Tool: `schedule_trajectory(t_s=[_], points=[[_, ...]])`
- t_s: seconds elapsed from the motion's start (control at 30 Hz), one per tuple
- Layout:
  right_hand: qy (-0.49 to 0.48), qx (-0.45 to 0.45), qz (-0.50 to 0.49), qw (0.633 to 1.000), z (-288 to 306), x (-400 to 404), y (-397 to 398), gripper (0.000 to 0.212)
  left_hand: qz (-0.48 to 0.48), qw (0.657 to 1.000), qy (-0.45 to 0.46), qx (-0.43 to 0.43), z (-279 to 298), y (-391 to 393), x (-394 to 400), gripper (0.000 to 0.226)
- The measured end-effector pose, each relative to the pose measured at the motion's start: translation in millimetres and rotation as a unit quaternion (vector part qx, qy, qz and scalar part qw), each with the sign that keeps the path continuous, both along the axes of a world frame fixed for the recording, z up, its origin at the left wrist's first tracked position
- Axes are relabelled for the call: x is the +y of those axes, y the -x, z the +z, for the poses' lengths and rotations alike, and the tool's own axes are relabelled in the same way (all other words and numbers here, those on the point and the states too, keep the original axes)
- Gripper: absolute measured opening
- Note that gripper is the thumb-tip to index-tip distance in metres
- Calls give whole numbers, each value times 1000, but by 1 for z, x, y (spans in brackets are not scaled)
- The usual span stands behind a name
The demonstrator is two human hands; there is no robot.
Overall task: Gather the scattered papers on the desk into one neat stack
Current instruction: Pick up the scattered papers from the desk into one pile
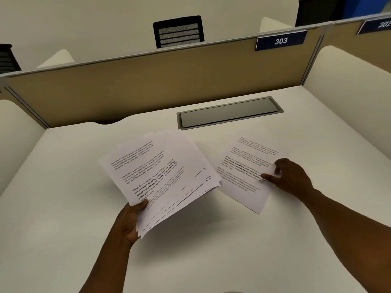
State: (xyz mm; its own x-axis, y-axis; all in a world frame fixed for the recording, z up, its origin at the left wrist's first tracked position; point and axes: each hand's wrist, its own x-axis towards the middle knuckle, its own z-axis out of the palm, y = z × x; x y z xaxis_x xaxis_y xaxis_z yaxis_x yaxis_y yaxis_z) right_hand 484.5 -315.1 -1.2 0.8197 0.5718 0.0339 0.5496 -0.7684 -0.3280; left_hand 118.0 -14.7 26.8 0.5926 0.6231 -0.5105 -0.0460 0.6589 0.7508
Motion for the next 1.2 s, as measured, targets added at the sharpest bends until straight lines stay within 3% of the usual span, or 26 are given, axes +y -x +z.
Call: schedule_trajectory(t_s=[0.13, 0.23, 0.4, 0.53, 0.7, 0.87, 0.97, 1.1, 1.2], points=[[33, -10, -53, 998, 3, 1, 2, 62, -9, 1000, 9, -5, 0, -1, -1, 37], [42, -22, -175, 983, 12, 16, 17, 66, -12, 1000, 11, -1, 0, -2, -1, 43], [12, 196, -330, 923, 22, 37, 31, 95, -8, 1000, -13, 19, 0, -1, 3, 51], [27, 270, -342, 900, 17, 45, 20, 94, -16, 998, -46, 31, 2, -4, 2, 29], [84, 244, -353, 899, 25, 47, 19, 97, -15, 998, -48, 34, 3, -7, 0, 29], [42, 278, -374, 884, 24, 51, 16, 97, -10, 998, -47, 32, 1, -8, -1, 30], [11, 272, -350, 896, 23, 48, 17, 81, -17, 998, -50, 22, 3, -7, -3, 32], [-102, 203, -285, 931, 24, 42, 31, 25, -17, 997, -79, 19, 7, -5, 0, 34], [-193, 179, -195, 945, 31, 45, 41, 22, -15, 996, -91, 3, 14, -7, 2, 38]])
